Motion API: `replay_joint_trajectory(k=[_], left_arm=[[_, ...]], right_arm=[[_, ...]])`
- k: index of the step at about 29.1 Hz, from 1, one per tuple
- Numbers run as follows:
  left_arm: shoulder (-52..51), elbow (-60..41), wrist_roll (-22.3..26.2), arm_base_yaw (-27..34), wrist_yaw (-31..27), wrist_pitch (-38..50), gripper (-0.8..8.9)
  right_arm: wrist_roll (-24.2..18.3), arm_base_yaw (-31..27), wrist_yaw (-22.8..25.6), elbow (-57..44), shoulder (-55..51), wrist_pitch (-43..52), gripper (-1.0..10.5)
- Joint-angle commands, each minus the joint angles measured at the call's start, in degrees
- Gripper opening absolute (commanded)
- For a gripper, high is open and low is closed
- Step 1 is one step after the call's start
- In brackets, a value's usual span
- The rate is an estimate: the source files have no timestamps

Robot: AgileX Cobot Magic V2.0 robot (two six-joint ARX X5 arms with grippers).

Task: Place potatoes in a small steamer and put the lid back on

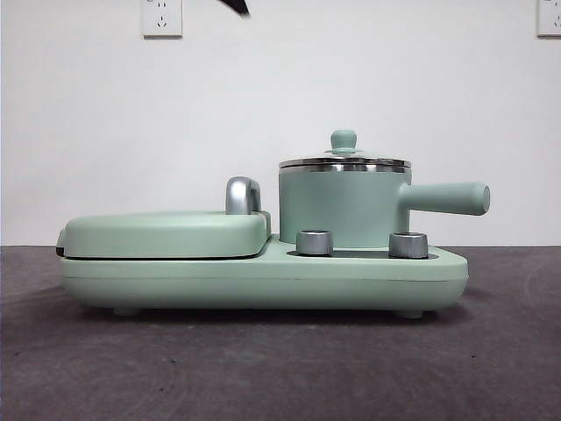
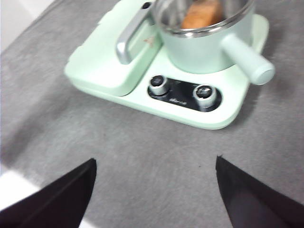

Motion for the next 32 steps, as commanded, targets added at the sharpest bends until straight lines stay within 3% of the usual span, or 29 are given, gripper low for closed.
replay_joint_trajectory(k=[1, 5, 9, 21, 27, 30, 32], left_arm=[[-3.3, 1.4, 0.4, -1.4, -0.1, -7.0, 4.38], [-8.0, -0.4, 0.1, -2.6, -0.1, -13.7, 4.38], [-16.4, -7.7, -2.1, -3.1, -0.1, -13.2, 4.38], [-50.8, -39.9, -12.5, -3.1, -0.1, 3.2, 4.37], [-62.7, -50.1, -16.3, -3.1, -0.1, 4.3, 4.18], [-65.1, -51.1, -16.4, -3.1, -0.1, 3.7, 2.65], [-65.6, -51.1, -16.5, -3.1, -0.1, 2.9, -0.25]], right_arm=[[-1.2, 0.6, -2.0, 0.3, 0.3, 0.7, 4.0], [-1.6, 0.6, -2.4, 0.3, 0.3, 1.1, 4.0], [-1.7, 0.6, -3.5, 0.3, 0.3, 2.0, 4.0], [-2.0, 0.6, -6.4, 0.3, 0.3, 2.8, 4.0], [-2.0, 0.6, -6.4, 0.3, 0.3, 2.8, 4.0], [-2.0, 0.6, -6.4, 0.3, 0.3, 2.8, 3.5], [-2.0, 0.6, -6.4, 0.3, 0.3, 2.8, 0.6]])
